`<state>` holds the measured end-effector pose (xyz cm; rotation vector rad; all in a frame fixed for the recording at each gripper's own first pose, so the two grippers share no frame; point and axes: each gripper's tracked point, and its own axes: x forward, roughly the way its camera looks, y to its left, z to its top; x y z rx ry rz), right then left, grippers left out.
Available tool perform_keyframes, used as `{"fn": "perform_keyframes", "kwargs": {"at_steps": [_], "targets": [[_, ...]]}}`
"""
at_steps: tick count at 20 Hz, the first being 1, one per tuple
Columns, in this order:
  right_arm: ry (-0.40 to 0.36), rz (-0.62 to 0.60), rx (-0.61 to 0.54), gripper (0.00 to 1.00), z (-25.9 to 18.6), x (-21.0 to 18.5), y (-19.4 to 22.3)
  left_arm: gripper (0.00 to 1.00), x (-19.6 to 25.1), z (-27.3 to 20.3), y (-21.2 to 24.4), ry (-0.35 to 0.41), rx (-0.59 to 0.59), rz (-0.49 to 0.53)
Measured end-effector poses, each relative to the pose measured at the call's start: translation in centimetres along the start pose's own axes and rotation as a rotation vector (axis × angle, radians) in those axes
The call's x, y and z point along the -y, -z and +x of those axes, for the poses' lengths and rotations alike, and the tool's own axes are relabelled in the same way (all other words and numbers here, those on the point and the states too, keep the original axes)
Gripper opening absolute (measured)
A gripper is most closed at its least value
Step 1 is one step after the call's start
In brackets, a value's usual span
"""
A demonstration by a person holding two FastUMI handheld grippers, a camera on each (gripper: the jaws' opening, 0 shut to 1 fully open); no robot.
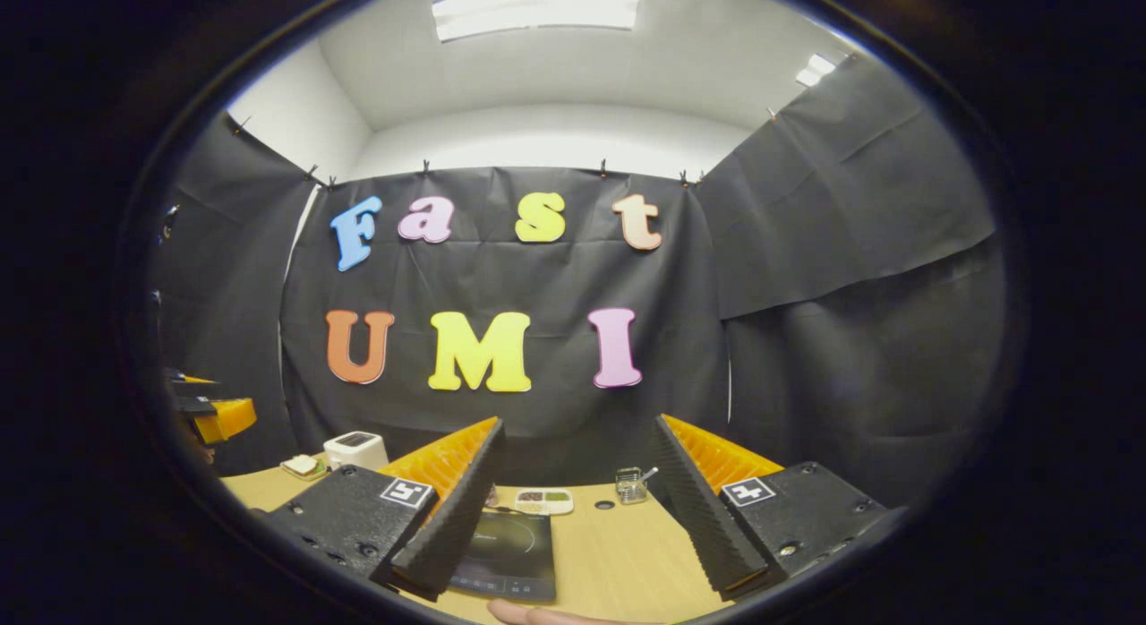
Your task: First push the handle of the pot to place it horizontally, then grasp the pot with both hands and set it on the induction cooktop.
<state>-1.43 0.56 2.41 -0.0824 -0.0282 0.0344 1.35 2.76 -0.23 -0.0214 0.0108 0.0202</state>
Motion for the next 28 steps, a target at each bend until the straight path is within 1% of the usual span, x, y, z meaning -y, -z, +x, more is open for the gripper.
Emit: {"fn": "perform_keyframes", "kwargs": {"at_steps": [1, 2, 3, 4, 5, 6, 7, 9, 11, 14, 16, 17, 18, 22, 24, 26, 28], "targets": [[0.001, 0.002, -0.002, 1.00, 0.1, 0.0, 0.0, 0.96, -0.3, 0.2, 0.1, -0.006, -0.004, -0.013], [0.000, 0.006, -0.005, 1.00, 0.2, -0.1, 0.2, 0.92, -0.5, 0.5, 0.6, -0.012, -0.016, -0.021], [-0.004, 0.009, -0.009, 1.00, 0.2, -0.3, 0.3, 0.91, -0.7, 0.7, 0.8, -0.013, -0.027, -0.026], [-0.005, 0.012, -0.012, 0.99, 0.3, -0.3, 0.5, 0.86, -0.8, 1.0, 1.1, -0.010, -0.034, -0.032], [-0.006, 0.014, -0.014, 1.00, 0.4, -0.3, 0.5, 0.83, -0.9, 1.3, 1.5, -0.008, -0.051, -0.030], [-0.006, 0.016, -0.016, 0.99, 0.5, -0.4, 0.7, 0.69, -1.1, 1.3, 2.5, -0.010, -0.078, -0.020], [-0.004, 0.016, -0.017, 0.99, 0.6, -0.3, 0.8, 0.62, -1.5, 1.5, 3.2, -0.018, -0.104, -0.004], [-0.001, 0.015, -0.020, 0.99, 0.8, -0.4, 1.1, 0.60, -1.9, 1.9, 4.7, -0.029, -0.146, 0.028], [-0.010, 0.012, -0.027, 1.00, 0.8, -0.7, 1.6, 0.60, -1.7, 2.3, 5.7, -0.011, -0.170, 0.049], [-0.025, 0.011, -0.038, 0.99, 0.9, -1.3, 2.3, 0.07, -2.0, 2.8, 7.5, -0.007, -0.216, 0.018], [-0.035, 0.009, -0.047, 0.99, 1.1, -1.9, 2.6, 0.08, -2.6, 3.3, 8.4, -0.017, -0.231, 0.034], [-0.039, 0.007, -0.052, 0.99, 1.2, -2.2, 2.8, 0.08, -3.2, 3.3, 8.2, -0.029, -0.254, 0.032], [-0.043, 0.004, -0.056, 0.99, 1.3, -2.5, 3.0, 0.00, -3.0, 3.7, 10.1, -0.026, -0.284, 0.032], [-0.055, -0.013, -0.077, 1.00, 1.6, -3.3, 4.0, 0.00, -3.6, 4.9, 14.3, -0.016, -0.396, 0.022], [-0.061, -0.016, -0.092, 0.99, 1.9, -3.7, 4.6, 0.00, -3.8, 5.1, 17.3, -0.009, -0.491, 0.037], [-0.065, -0.016, -0.110, 1.00, 2.2, -3.9, 5.4, 0.00, -3.2, 5.1, 19.7, 0.022, -0.575, 0.020], [-0.066, -0.018, -0.130, 1.00, 2.6, -4.1, 6.1, 0.00, -3.0, 5.3, 21.4, 0.028, -0.614, 0.029]]}}
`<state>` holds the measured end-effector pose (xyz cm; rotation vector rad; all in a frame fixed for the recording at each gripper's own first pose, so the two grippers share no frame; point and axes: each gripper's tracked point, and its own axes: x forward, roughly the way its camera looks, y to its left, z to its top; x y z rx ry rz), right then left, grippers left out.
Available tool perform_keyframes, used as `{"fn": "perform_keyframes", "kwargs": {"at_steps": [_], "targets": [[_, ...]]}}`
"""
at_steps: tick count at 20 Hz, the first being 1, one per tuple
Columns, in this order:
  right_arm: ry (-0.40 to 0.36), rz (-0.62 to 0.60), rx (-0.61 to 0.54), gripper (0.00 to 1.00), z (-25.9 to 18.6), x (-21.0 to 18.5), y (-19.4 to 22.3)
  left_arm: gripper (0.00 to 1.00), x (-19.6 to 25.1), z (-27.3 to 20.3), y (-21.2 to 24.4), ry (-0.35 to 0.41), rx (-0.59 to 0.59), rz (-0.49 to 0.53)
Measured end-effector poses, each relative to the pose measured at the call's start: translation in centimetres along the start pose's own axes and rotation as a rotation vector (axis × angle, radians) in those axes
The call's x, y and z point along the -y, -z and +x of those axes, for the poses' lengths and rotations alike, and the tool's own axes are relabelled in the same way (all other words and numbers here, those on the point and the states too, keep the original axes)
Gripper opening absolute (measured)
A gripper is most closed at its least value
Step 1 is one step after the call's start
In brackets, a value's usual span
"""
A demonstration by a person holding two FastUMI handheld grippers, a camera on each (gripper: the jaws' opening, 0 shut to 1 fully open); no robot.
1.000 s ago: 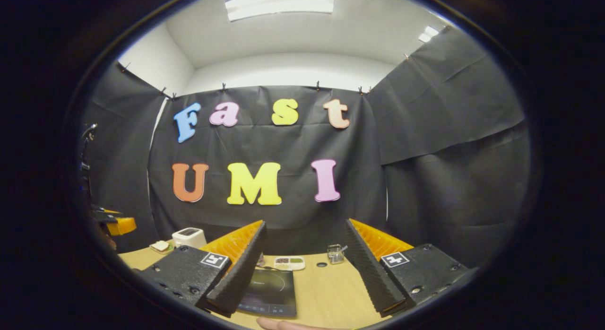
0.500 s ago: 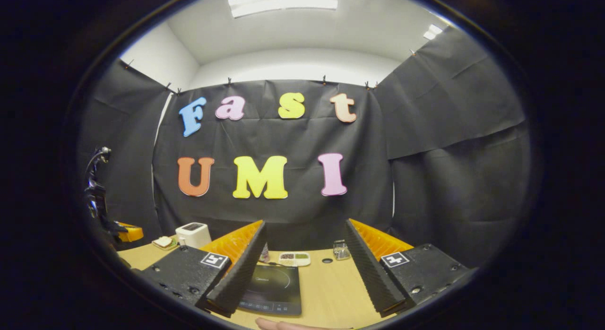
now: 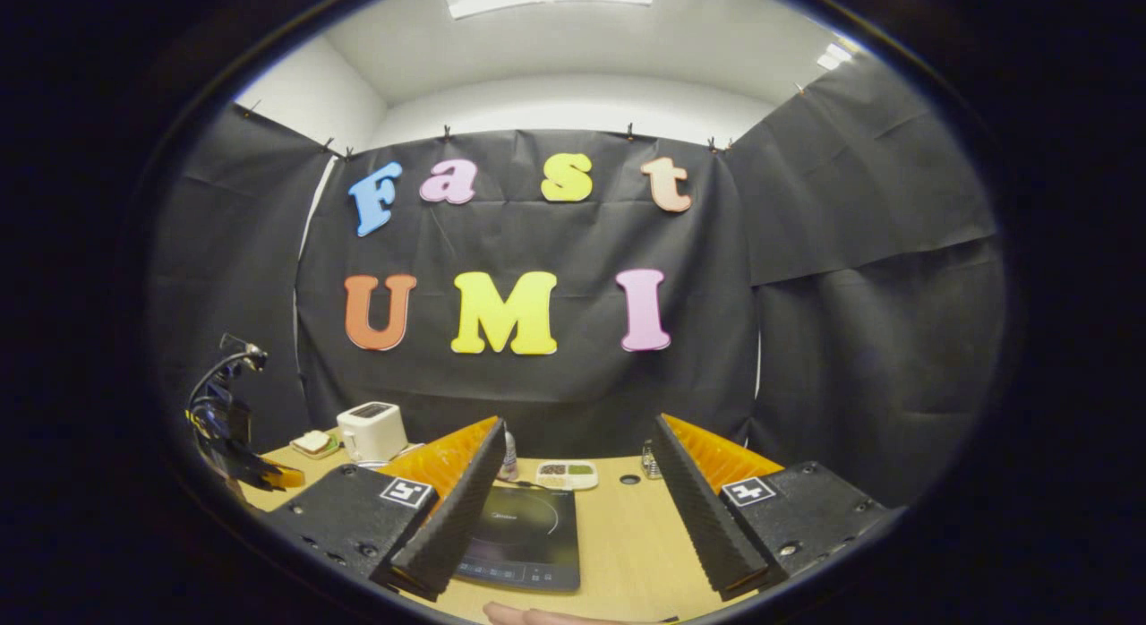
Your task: First push the handle of the pot to place it horizontally, then grasp the pot with both hands and set it on the induction cooktop.
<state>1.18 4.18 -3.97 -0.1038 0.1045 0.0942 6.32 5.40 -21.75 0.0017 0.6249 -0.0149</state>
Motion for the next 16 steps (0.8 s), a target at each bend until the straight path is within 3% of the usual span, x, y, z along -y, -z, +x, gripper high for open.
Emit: {"fn": "perform_keyframes", "kwargs": {"at_steps": [7, 16], "targets": [[0.011, -0.002, -0.057, 0.99, 1.1, 0.5, 2.0, 0.00, 1.2, 3.3, 3.9, 0.068, -0.146, -0.040], [0.040, -0.012, -0.072, 1.00, 2.0, 1.9, 3.2, 0.00, -0.4, 7.8, 8.6, 0.058, -0.303, -0.102]]}}
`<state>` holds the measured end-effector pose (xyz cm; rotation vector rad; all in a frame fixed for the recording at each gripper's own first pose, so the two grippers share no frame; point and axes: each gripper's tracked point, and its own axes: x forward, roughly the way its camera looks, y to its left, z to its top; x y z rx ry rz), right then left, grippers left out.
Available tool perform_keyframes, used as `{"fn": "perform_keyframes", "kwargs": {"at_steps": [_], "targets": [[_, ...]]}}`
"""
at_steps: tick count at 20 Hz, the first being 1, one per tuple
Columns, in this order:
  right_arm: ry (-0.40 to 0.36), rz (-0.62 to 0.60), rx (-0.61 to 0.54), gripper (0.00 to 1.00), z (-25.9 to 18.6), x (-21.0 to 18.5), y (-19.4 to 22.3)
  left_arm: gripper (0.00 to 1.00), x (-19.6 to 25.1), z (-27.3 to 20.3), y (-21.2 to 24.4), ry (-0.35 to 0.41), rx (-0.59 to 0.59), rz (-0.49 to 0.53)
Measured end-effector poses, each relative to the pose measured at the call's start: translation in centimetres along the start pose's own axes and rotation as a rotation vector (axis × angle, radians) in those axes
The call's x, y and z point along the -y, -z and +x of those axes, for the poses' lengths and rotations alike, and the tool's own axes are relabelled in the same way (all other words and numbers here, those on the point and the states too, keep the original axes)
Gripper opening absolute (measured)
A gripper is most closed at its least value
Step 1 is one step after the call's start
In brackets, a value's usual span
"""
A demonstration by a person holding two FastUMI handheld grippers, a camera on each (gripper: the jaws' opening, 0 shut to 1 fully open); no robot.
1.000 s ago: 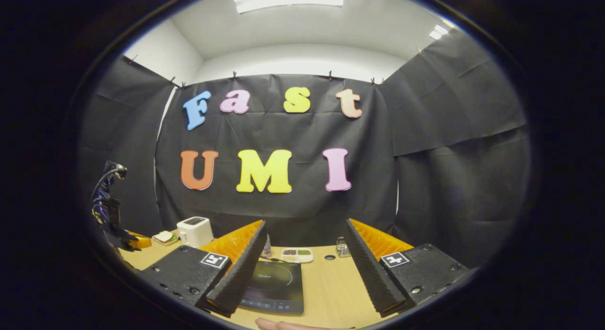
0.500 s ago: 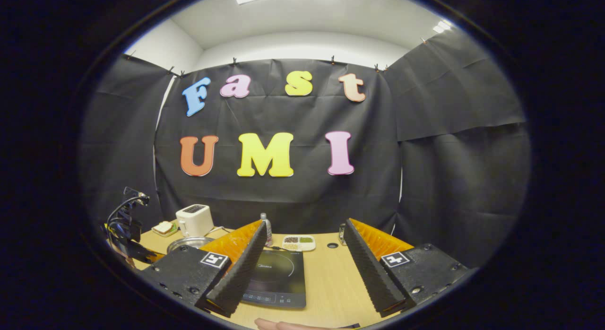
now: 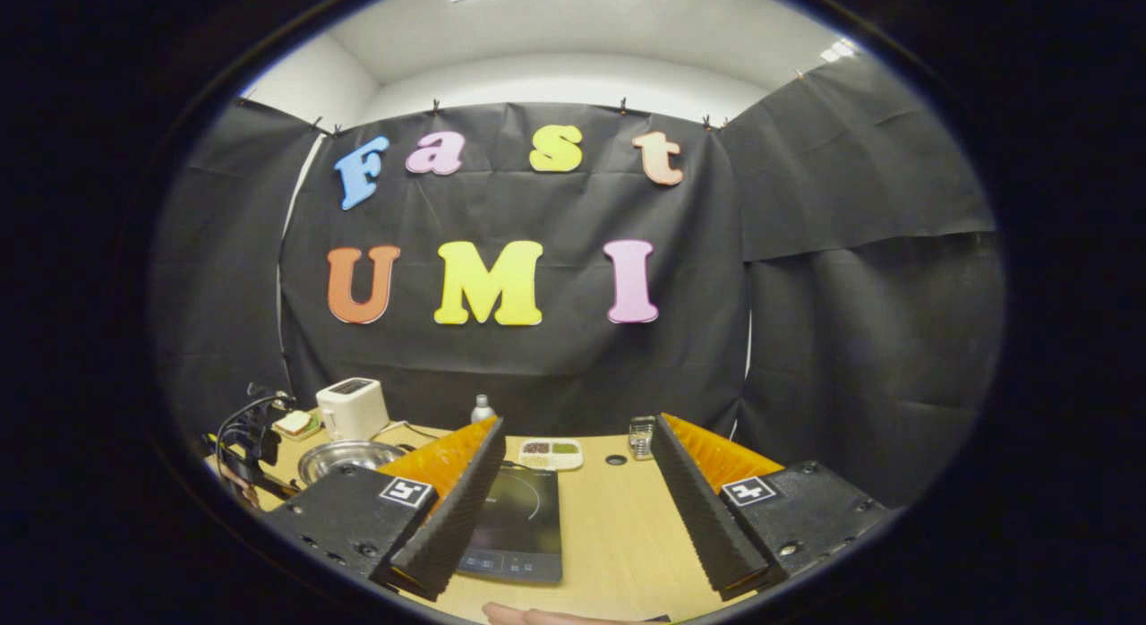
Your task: First push the handle of the pot to place it horizontally, then grasp the pot with both hands and set it on the induction cooktop.
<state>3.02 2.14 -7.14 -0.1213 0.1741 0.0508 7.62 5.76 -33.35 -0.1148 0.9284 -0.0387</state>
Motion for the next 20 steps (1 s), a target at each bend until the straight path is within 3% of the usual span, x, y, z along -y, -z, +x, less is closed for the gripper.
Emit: {"fn": "perform_keyframes", "kwargs": {"at_steps": [1, 2, 3, 14, 15, 16, 17, 18, 19, 20], "targets": [[-0.001, -0.001, -0.001, 1.00, 0.1, 0.0, 0.0, 0.00, -0.8, 0.4, 0.0, -0.023, -0.005, -0.005], [0.000, -0.002, -0.003, 1.00, 0.2, 0.0, 0.0, 0.11, -1.0, 0.7, 0.1, -0.022, -0.011, -0.010], [0.002, -0.004, -0.002, 1.00, 0.2, 0.1, 0.0, 0.00, -1.2, 0.9, 0.0, -0.015, -0.012, -0.018], [-0.014, -0.005, 0.010, 0.99, 0.8, -1.0, -0.2, 0.00, -5.4, 1.9, -1.0, -0.076, 0.005, -0.048], [-0.016, -0.002, 0.008, 0.99, 0.9, -1.0, -0.2, 0.10, -5.8, 1.9, -1.1, -0.075, 0.005, -0.052], [-0.018, -0.001, 0.007, 0.99, 1.2, -1.2, -0.1, 0.00, -6.1, 1.9, -1.2, -0.071, 0.006, -0.056], [-0.018, -0.001, 0.008, 0.99, 1.3, -1.3, -0.2, 0.10, -6.5, 2.0, -1.4, -0.071, 0.007, -0.056], [-0.019, -0.004, 0.006, 1.00, 1.6, -1.3, -0.2, 0.10, -7.0, 2.2, -1.5, -0.076, 0.003, -0.053], [-0.022, -0.006, 0.003, 0.99, 1.8, -1.4, -0.3, 0.00, -7.6, 2.4, -1.8, -0.088, 0.002, -0.045], [-0.025, -0.006, 0.000, 0.99, 2.0, -1.5, -0.2, 0.00, -8.2, 2.6, -2.1, -0.101, 0.002, -0.039]]}}
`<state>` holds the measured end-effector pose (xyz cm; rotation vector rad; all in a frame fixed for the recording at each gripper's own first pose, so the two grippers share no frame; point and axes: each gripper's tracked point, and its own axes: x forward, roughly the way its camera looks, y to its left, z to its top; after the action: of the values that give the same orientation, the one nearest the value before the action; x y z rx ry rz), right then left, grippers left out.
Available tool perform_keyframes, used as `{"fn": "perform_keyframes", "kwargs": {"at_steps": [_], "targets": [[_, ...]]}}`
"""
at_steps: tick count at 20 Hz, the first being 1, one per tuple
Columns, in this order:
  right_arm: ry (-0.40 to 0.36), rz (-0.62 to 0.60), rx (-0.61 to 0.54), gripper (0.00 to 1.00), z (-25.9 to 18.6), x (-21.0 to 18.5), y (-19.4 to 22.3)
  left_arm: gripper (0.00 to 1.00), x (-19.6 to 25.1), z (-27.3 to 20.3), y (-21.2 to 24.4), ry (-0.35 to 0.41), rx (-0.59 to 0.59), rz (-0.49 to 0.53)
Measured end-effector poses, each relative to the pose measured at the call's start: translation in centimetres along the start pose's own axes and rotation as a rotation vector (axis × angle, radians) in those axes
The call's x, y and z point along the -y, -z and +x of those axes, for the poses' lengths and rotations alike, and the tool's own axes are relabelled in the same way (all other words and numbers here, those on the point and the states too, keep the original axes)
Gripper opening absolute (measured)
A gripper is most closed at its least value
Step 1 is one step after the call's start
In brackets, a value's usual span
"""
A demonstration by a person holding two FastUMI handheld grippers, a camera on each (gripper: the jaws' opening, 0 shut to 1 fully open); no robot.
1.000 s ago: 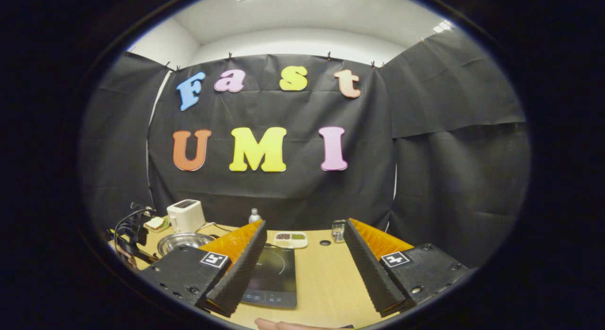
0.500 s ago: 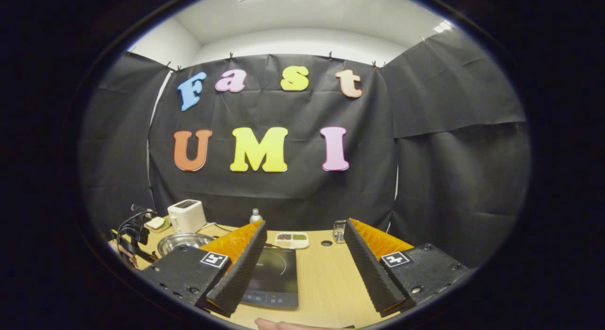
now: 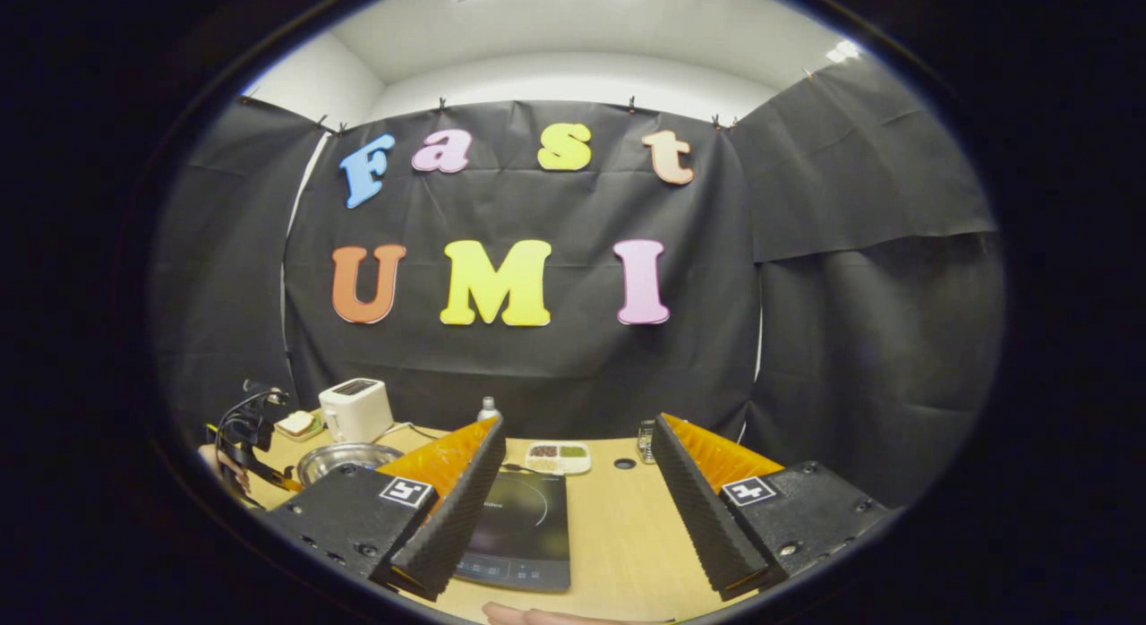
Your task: First push the handle of the pot to place it horizontally, then grasp the pot with both hands and set it on the induction cooktop.
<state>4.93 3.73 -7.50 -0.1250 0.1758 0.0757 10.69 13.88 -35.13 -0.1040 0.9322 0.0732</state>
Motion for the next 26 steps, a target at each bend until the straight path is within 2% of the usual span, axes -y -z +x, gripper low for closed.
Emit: {"fn": "perform_keyframes", "kwargs": {"at_steps": [9, 10, 11, 19, 25, 26], "targets": [[-0.010, -0.029, -0.044, 1.00, 2.9, -0.5, 0.9, 0.00, -3.7, 3.3, -3.3, -0.073, -0.010, -0.022], [-0.010, -0.033, -0.047, 1.00, 3.0, -0.4, 1.1, 0.11, -4.0, 3.7, -3.6, -0.081, -0.009, -0.016], [-0.008, -0.034, -0.051, 0.99, 3.2, -0.3, 1.2, 0.00, -4.3, 4.0, -4.0, -0.088, -0.005, -0.014], [0.021, -0.028, -0.098, 0.99, 5.1, -0.4, 3.4, 0.00, -6.0, 6.4, -6.5, -0.124, -0.001, 0.017], [0.023, -0.038, -0.141, 1.00, 6.0, -2.3, 5.2, 0.00, -6.0, 6.4, -7.2, -0.098, 0.013, 0.031], [0.028, -0.041, -0.142, 1.00, 6.1, -2.7, 5.4, 0.10, -6.0, 6.2, -7.2, -0.093, 0.021, 0.030]]}}
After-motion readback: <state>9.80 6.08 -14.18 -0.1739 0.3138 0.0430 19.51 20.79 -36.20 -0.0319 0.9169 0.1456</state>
